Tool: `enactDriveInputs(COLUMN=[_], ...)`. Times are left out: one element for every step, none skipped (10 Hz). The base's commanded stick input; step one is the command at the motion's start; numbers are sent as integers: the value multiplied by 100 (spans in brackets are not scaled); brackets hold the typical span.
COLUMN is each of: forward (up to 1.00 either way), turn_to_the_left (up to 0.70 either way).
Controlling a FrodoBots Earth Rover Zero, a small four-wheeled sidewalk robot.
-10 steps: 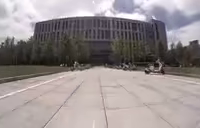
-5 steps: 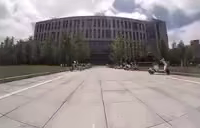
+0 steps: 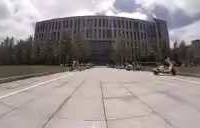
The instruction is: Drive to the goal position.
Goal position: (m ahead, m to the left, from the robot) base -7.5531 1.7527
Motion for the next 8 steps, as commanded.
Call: enactDriveInputs(forward=[0,0,0,0,0,0,0,0], turn_to_the_left=[-62,-62,-62,-63,-64,-64,-64,-64])
